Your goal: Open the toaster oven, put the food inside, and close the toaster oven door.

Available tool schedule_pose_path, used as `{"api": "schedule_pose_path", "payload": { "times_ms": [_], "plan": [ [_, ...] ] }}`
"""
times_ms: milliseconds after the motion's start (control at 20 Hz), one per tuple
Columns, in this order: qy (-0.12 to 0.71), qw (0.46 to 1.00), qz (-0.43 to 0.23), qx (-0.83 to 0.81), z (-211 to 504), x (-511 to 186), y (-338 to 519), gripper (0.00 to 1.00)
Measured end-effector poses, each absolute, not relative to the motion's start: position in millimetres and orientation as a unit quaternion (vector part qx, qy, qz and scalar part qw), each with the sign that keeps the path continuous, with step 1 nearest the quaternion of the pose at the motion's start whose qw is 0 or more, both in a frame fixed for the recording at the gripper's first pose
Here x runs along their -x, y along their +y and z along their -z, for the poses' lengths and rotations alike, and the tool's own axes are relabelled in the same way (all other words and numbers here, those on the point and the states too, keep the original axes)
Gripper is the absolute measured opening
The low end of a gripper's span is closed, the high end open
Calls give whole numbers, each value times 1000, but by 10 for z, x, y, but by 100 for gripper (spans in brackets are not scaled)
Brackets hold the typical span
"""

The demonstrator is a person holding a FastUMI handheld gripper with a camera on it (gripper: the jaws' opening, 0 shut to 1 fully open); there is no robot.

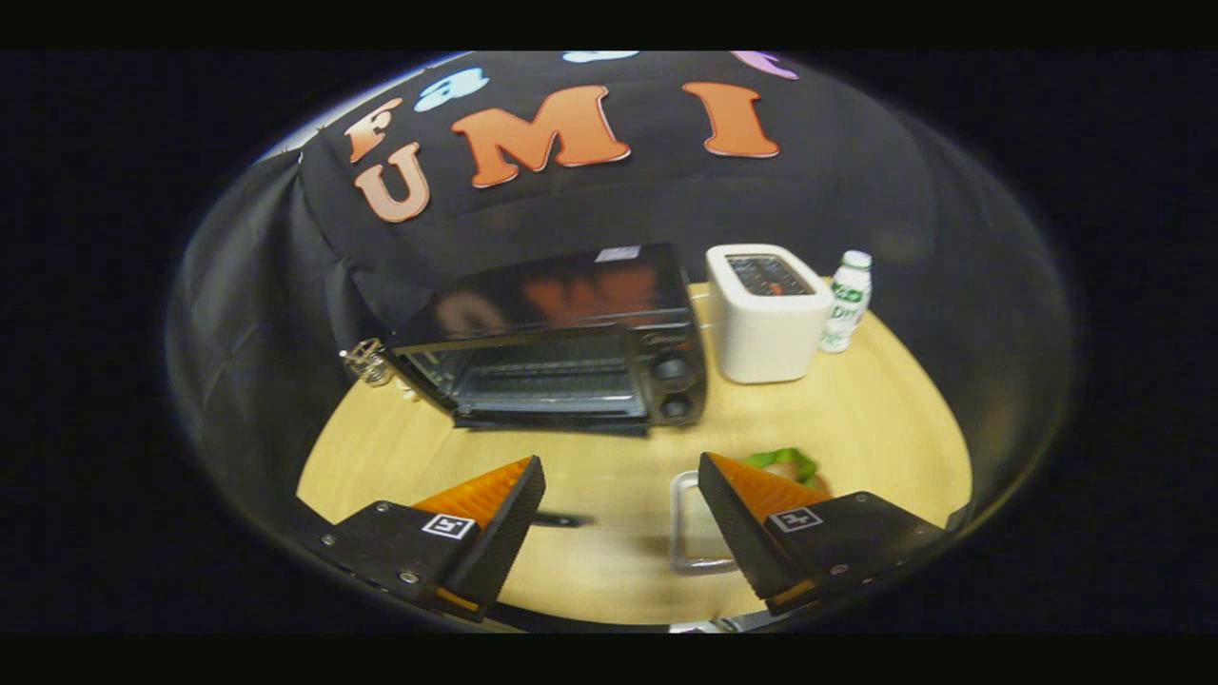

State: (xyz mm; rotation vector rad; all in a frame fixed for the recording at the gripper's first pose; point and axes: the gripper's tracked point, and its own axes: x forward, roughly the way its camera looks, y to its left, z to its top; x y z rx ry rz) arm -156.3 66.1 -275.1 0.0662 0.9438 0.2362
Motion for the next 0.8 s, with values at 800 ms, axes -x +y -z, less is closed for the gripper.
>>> {"api": "schedule_pose_path", "payload": {
  "times_ms": [800],
  "plan": [
    [566, 822, -64, -18, 3644, 1835, -293, 94]
  ]
}}
